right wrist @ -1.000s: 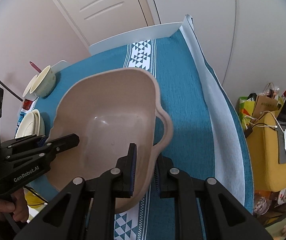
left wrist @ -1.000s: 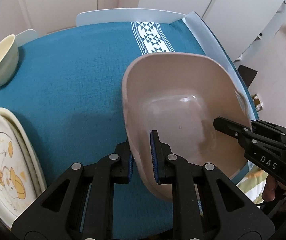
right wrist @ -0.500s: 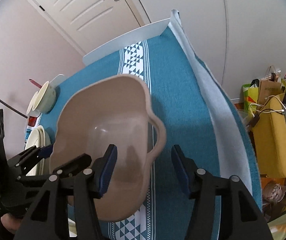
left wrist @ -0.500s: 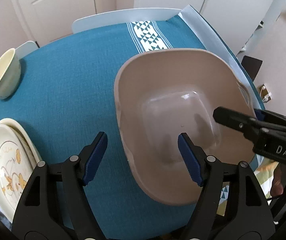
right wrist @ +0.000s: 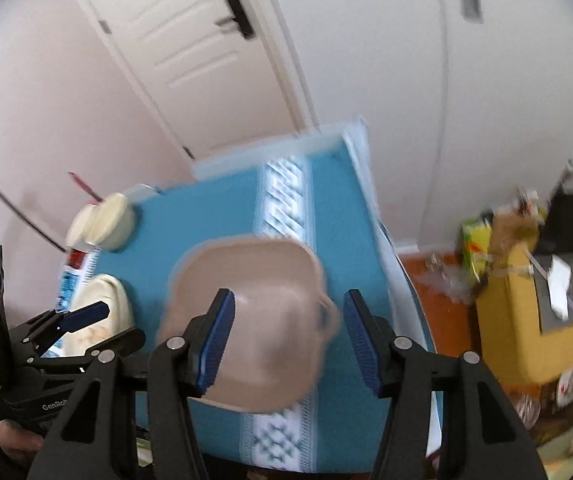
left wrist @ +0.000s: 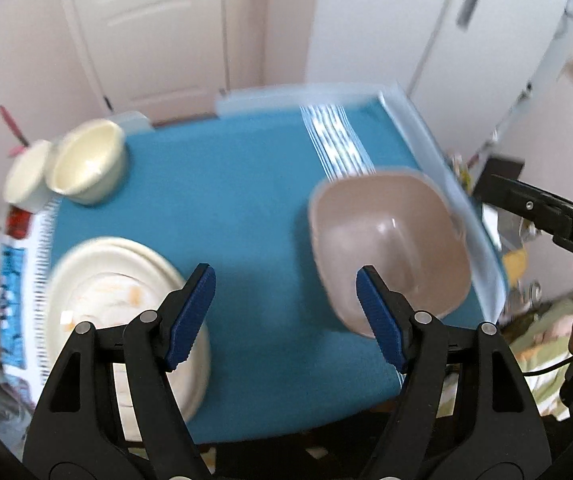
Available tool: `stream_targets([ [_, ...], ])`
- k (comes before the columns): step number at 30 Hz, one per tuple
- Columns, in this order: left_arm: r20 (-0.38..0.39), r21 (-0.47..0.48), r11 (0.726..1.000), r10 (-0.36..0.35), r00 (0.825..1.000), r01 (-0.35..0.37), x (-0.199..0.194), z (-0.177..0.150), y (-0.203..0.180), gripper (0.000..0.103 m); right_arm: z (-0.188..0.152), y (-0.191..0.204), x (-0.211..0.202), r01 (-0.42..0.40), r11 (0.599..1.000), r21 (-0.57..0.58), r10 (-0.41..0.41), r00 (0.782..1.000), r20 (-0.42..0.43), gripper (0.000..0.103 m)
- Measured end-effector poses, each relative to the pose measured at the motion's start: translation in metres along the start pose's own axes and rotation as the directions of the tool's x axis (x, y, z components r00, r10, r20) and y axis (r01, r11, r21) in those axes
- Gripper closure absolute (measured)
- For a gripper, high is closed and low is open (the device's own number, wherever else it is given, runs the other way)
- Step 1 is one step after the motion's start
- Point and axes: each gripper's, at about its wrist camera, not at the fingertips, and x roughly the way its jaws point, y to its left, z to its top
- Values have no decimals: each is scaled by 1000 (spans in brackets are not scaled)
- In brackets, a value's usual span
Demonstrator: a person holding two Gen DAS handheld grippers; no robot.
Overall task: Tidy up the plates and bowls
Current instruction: 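Move both grippers to the cream bowl beside the white bowl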
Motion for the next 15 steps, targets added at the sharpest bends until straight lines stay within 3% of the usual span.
stream_targets([
  [3, 105, -48, 998, 48, 993, -43, -45, 10, 22, 32, 20, 33, -12, -73, 995, -75, 75, 996, 37, 51],
  [4, 128, -65, 996, 67, 989, -59, -55, 14, 29, 26, 27, 46, -13, -96, 990, -104, 101, 994, 44, 47],
  [5, 150, -85, 993, 91, 985, -79, -64, 17, 37, 10, 33, 58, -13, -117, 985, -130, 124, 991, 48, 29],
  [6, 170, -111, 989, 116, 979, -98, -74, 21, 48, 2, 40, 69, -12, -140, 979, -149, 150, 987, 56, 17],
  [7, 197, -139, 985, 132, 972, -106, -83, 24, 59, 0, 45, 80, -10, -168, 971, -167, 182, 981, 69, 1],
  [9, 225, -188, 977, 144, 964, -102, -92, 30, 84, 0, 53, 98, -6, -195, 961, -195, 214, 974, 77, 1],
  [15, 175, -315, 943, 170, 970, -108, -87, 49, 167, 0, 87, 162, 35, -196, 949, -249, 204, 979, 8, 1],
])
